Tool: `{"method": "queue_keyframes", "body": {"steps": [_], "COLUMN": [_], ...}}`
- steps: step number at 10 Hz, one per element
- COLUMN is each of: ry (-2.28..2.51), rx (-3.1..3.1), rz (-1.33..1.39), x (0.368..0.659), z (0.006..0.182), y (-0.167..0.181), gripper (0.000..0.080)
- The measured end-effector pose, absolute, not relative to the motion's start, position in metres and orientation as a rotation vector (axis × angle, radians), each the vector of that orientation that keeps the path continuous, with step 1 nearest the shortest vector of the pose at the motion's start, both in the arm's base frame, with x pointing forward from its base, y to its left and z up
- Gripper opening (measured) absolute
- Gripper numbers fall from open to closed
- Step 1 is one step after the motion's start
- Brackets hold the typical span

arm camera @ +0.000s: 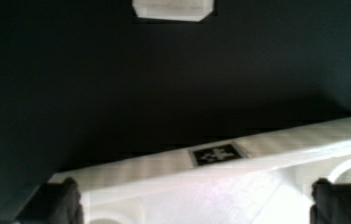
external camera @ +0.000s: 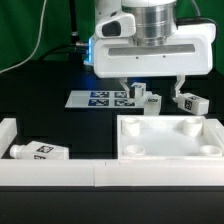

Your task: Assemble one leg

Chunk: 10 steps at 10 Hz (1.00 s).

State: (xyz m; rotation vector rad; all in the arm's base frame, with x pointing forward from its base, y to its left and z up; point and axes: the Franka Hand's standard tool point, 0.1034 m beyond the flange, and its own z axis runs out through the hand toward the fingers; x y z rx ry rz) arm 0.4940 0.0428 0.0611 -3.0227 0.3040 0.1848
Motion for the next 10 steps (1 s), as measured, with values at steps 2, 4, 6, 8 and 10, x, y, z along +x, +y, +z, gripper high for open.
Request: {"method": "queue_keyframes", "body": {"steps": [2,4,6,8,10], "ry": [0.332,0.437,0.416,0.401,0.407], "rx": [-2.997,-2.87,-2.749,-2.728,-2.732], "rz": [0.328,0.854,1.177,1.24,1.228], "x": [0.482,0.469,0.463,0.458,0.459], "z": [0.057,0.049,0.044,0.043,0.041], "y": [0.043,0.043,0.048,0.056,0.055], "gripper": [0.0648,0.0648,0.0648,0.0648,0.0648]}}
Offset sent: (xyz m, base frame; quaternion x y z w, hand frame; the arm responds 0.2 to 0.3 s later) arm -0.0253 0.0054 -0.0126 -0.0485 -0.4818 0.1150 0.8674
